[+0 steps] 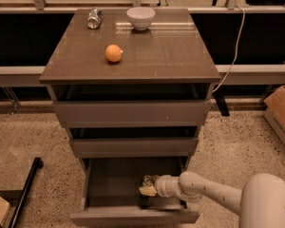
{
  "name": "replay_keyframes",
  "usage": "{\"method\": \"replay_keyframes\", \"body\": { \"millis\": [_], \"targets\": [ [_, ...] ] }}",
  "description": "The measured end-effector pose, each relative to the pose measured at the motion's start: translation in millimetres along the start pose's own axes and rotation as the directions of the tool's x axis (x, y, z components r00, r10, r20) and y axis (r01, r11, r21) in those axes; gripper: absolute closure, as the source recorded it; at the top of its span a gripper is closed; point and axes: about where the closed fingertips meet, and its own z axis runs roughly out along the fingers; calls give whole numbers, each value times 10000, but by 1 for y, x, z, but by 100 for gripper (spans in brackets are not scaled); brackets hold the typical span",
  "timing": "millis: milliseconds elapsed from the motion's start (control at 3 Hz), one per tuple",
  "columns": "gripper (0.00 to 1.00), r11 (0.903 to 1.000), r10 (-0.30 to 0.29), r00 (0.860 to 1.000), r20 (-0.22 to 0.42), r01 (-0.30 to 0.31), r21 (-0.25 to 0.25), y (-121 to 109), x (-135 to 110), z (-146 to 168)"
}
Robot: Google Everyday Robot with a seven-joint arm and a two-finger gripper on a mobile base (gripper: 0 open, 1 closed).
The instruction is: Place green can into bottom drawer
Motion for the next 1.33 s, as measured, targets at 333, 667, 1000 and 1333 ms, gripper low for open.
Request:
{"method": "replay_keyframes", "body": {
  "millis": [333, 667, 1000, 1333],
  "targets": [
    [100, 9999, 11, 9993, -369, -5, 171, -18, 21, 2],
    [82, 9981, 60, 9988, -477, -31, 619, -40, 32, -3],
    [57, 9931, -44, 9994, -343, 84, 1168, -65, 31, -7],
    [36, 9936, -41, 9994, -349, 80, 1123, -63, 31, -5]
  ]
}}
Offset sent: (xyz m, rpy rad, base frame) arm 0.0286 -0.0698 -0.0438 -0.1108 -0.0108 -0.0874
